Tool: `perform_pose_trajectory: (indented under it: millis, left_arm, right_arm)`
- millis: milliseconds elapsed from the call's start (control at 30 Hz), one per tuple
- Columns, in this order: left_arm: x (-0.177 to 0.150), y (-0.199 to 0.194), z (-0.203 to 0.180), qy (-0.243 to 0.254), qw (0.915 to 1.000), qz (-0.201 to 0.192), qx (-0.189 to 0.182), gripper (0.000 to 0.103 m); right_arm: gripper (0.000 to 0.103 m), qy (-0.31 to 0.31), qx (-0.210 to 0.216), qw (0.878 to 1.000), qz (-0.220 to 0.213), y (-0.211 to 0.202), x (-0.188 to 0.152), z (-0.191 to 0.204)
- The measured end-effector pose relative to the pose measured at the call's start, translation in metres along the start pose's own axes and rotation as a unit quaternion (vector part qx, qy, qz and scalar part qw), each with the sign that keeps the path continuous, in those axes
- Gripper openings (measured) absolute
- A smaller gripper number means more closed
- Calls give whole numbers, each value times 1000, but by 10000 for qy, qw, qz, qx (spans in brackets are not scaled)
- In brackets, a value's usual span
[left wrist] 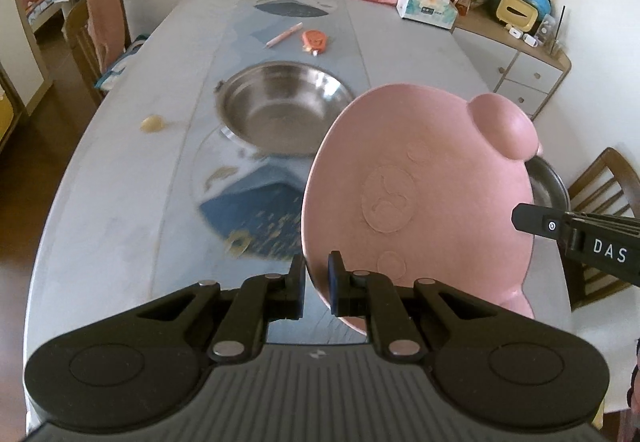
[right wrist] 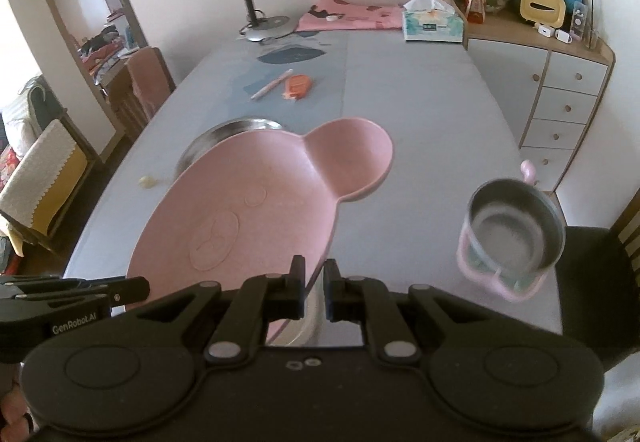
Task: Organize plates and bowls
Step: 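Carry the pink bear-shaped plate and lower it onto the stacked white plates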
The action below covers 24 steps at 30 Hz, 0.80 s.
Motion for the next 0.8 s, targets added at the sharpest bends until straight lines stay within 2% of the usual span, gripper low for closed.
perform_pose_trajectory:
  millis: [400, 800]
  left_arm:
    - [-74, -32, 60, -39, 9999, 92, 110, 10]
    - [-125, -28, 104, -243, 9990, 331, 155, 10]
  right_arm:
    - [10, -77, 86, 9999, 112, -7, -63, 73]
    - [10, -242, 93, 9989, 397, 13, -100, 119]
Point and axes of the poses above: each gripper's, at about its wrist camera, not at the fingertips, and y roughly the way its jaws point, z to its left, x to its top, the point moved 1 cm from there along y, roughly the way its jaws point, and after that the axes turned 13 degrees about z, right-handed, at the moved point
